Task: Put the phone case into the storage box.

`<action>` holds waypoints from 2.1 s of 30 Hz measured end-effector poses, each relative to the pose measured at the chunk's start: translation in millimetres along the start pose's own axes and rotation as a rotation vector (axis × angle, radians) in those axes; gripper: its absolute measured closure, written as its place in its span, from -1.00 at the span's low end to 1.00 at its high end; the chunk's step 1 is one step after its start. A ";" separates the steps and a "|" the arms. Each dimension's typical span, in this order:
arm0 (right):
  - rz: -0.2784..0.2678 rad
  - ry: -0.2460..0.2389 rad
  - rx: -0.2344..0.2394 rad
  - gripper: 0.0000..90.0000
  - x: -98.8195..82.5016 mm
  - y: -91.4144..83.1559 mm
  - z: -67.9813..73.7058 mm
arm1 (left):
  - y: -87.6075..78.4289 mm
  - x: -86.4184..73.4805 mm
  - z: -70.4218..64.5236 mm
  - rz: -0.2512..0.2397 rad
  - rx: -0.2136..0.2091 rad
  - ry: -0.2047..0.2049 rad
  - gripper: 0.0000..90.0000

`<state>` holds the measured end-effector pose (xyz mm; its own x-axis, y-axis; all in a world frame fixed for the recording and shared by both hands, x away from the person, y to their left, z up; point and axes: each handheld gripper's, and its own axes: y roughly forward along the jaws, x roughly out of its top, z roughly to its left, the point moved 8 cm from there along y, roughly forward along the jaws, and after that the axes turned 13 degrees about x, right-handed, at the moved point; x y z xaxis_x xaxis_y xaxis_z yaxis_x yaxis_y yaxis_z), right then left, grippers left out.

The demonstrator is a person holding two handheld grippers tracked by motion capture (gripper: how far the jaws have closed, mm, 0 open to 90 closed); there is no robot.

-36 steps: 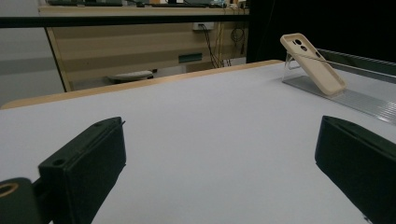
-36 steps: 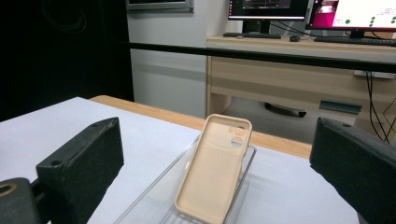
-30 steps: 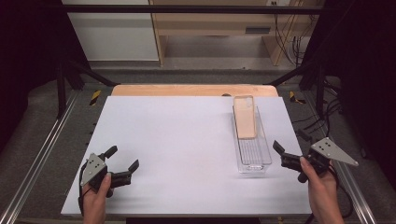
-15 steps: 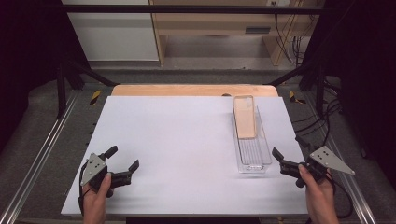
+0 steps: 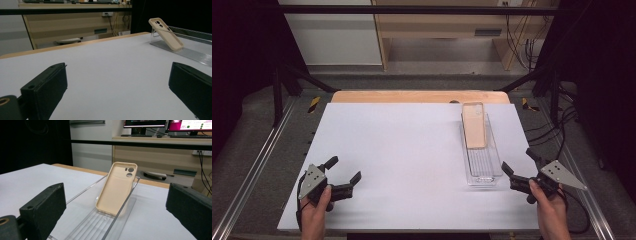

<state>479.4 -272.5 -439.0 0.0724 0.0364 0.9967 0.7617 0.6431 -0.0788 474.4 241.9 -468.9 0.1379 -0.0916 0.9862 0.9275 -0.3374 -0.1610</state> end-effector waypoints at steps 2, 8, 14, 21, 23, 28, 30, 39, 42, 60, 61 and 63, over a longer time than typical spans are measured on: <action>0.000 0.001 0.001 -0.93 -0.7 0.0 -0.1 | 0.0 0.0 -0.1 0.000 -0.001 0.000 -0.96; 0.009 -0.004 0.001 -0.93 -5.8 0.9 0.7 | 0.1 0.0 -0.6 0.000 -0.003 0.002 -0.96; 0.016 -0.018 0.015 -0.93 -11.5 3.6 4.1 | 0.0 0.2 -0.2 -0.001 -0.003 -0.001 -0.96; 0.020 -0.028 0.030 -0.93 -15.9 7.0 8.5 | 0.1 0.2 -0.8 -0.002 -0.005 0.000 -0.96; 0.018 -0.026 0.036 -0.94 -16.5 7.8 10.1 | 0.0 0.4 -0.9 -0.002 -0.005 0.000 -0.96; 0.024 -0.029 0.048 -0.93 -19.4 9.5 13.1 | -0.5 1.6 -0.2 -0.011 0.002 -0.003 -0.96; 0.021 -0.030 0.053 -0.94 -19.9 10.2 14.3 | -0.8 1.6 0.4 -0.012 0.002 -0.004 -0.96; 0.011 -0.028 0.083 -0.94 -23.6 15.3 22.2 | -0.6 2.0 0.2 -0.012 0.002 -0.008 -0.96; 0.011 -0.025 0.086 -0.94 -24.9 16.4 22.8 | -0.8 2.0 0.6 -0.013 0.003 -0.010 -0.96; -0.016 -0.037 0.153 -0.95 -23.8 24.8 36.1 | -1.8 5.3 -9.8 -0.030 -0.052 -0.001 -0.96; -0.018 -0.039 0.156 -0.95 -23.5 26.1 36.7 | -1.7 5.2 -10.4 -0.030 -0.054 0.001 -0.96; -0.028 -0.039 0.151 -0.95 -21.8 29.1 37.7 | -2.1 5.4 -10.7 -0.031 -0.056 0.000 -0.96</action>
<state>475.7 -225.7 -462.4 0.0247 0.0446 0.9987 0.6576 0.7518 -0.0498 469.4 232.1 -463.7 0.1096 -0.0803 0.9907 0.9103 -0.3922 -0.1325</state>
